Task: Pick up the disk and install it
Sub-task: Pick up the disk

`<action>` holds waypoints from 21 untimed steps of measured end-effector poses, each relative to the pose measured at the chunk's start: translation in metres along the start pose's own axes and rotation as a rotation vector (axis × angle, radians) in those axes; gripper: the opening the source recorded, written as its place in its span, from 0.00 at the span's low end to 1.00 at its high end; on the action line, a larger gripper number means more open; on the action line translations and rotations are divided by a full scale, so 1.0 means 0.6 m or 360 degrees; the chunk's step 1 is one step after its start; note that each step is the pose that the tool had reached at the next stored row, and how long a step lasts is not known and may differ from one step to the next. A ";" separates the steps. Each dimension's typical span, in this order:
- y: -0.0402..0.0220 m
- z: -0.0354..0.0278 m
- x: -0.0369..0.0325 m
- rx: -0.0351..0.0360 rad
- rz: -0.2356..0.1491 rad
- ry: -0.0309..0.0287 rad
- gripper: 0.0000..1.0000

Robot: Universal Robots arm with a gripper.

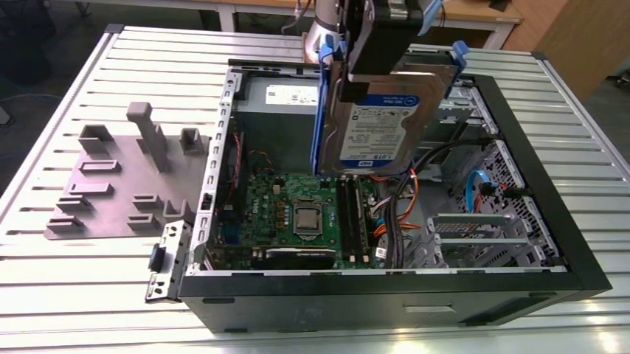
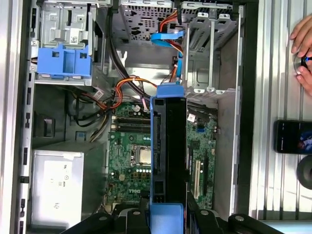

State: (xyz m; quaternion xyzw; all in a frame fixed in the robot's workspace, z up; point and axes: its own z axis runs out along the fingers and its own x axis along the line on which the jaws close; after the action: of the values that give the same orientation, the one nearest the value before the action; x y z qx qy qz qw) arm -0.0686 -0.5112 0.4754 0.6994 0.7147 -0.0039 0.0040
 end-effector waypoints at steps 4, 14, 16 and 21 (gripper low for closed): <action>0.002 0.004 -0.003 0.0000 0.0023 0.00001 0.36; 0.007 0.006 -0.020 0.0000 0.0055 -0.00002 0.36; 0.008 0.007 -0.025 0.0001 0.0056 -0.00006 0.36; 0.023 0.009 -0.030 0.0001 0.0056 -0.00015 0.36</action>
State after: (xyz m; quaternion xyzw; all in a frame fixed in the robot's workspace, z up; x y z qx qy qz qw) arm -0.0544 -0.5292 0.4705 0.7118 0.7023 -0.0043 0.0043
